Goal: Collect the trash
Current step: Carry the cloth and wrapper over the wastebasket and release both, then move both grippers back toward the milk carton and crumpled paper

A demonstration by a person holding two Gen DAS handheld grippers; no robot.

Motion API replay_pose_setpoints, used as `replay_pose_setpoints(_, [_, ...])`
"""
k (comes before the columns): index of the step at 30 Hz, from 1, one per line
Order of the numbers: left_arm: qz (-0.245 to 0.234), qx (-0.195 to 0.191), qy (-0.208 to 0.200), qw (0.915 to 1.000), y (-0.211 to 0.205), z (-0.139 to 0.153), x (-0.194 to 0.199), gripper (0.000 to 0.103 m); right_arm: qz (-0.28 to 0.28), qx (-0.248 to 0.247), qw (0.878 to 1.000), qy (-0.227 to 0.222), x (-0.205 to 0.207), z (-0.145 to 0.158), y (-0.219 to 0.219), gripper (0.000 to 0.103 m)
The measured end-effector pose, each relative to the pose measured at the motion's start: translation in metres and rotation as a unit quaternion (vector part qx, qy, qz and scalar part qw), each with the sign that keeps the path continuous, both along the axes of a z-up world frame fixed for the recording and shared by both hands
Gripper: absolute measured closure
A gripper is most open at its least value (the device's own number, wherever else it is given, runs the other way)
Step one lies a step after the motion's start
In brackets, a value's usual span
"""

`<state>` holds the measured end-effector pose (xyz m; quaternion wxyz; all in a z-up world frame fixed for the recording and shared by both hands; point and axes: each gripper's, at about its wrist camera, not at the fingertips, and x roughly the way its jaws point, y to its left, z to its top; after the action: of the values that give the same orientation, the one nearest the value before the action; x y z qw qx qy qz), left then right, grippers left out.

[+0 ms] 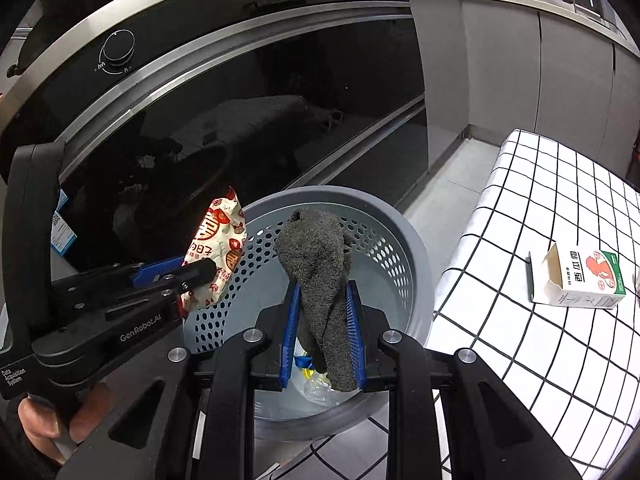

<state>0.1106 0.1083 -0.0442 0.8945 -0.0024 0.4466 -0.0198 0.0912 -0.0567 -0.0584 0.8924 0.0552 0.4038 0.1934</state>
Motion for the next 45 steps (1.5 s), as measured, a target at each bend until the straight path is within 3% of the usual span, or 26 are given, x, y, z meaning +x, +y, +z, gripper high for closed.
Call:
replay_pose_setpoints(2, [0.000,0.001,-0.002,1.0000,0.001,0.000,0.000,0.077,-0.001,0.001,1.000,-0.004,-0.004,0.002,0.000,0.080])
replay_pose_setpoints(6, [0.003,-0.004,-0.009,0.9999,0.003,0.004,-0.002,0.039,-0.005,0.005,1.000,-0.012,-0.007,0.005,-0.002,0.074])
replay_pose_setpoints(8, [0.008,-0.006,-0.017,0.9998,0.005,0.006,-0.003,0.038,-0.007,0.007,1.000,-0.013,-0.008,0.006,-0.003,0.070])
replay_pose_setpoints(18, [0.015,-0.009,-0.016,0.9997,0.009,0.005,-0.002,0.038,-0.008,0.003,1.000,-0.009,-0.012,0.002,-0.003,0.069])
replay_pose_setpoints(26, [0.017,0.006,-0.031,0.9994,0.005,0.009,-0.006,0.030,-0.016,0.006,1.000,-0.010,-0.017,0.000,-0.007,0.066])
replay_pose_setpoints(33, [0.018,0.024,-0.078,0.9965,-0.002,0.022,-0.017,0.010,-0.039,-0.007,0.999,-0.019,-0.027,0.003,-0.018,0.052])
replay_pose_setpoints(42, [-0.004,0.008,-0.093,0.9956,-0.018,0.028,-0.026,0.006,-0.085,-0.032,0.995,-0.031,-0.054,0.008,-0.057,0.035])
replay_pose_setpoints(45, [-0.014,0.011,-0.105,0.9943,-0.026,0.031,-0.033,0.006,-0.104,-0.043,0.993,-0.035,-0.068,0.007,-0.079,0.035])
